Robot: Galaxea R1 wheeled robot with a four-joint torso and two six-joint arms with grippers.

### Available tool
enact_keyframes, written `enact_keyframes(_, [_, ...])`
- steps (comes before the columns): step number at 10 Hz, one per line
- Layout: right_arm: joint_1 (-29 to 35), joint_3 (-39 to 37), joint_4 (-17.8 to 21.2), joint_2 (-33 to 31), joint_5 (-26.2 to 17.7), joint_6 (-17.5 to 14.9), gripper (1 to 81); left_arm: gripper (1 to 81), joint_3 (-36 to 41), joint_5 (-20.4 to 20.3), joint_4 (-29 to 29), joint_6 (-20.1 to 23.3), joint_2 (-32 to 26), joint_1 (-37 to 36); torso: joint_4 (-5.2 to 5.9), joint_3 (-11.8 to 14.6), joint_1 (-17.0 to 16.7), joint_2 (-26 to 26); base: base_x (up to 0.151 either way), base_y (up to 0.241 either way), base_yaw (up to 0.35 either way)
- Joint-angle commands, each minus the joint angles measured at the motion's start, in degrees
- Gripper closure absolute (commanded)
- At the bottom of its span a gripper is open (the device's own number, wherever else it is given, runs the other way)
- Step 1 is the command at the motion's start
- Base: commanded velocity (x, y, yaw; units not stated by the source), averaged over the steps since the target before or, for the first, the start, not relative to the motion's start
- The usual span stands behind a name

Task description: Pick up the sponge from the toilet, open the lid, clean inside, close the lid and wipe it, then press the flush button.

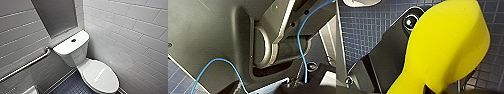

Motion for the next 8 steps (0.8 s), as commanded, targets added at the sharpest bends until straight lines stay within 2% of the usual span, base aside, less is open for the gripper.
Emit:
enact_keyframes(1, [-5.93, -9.67, -5.48, 7.06, -3.02, 0.62, 81.1, 1.0, -2.21, 4.24, 1.13, 0.17, 0.75, 1.67, 0.00, 4.32, -3.54, 5.53, 0.000, 0.000, 0.000])
enact_keyframes(3, [-6.72, -16.63, -6.97, 12.69, -3.20, 0.88, 81.1, 1.0, -8.09, 4.15, 1.49, 0.09, 3.04, 1.58, 0.00, 5.92, -6.34, 9.71, 0.000, 0.000, 0.000])
enact_keyframes(5, [-6.81, -19.00, -10.13, 15.42, -3.46, 0.44, 81.1, 1.0, -10.48, 4.15, 0.78, 0.00, 4.44, 1.59, 0.00, 4.33, -9.18, 13.95, 0.000, 0.000, 0.000])
enact_keyframes(8, [-6.19, -27.18, -10.85, 20.52, -5.84, 0.09, 81.1, 1.0, -13.12, 4.24, 0.52, -0.53, 6.21, 1.68, 0.00, 4.83, -13.16, 20.05, 0.000, 0.000, 0.000])
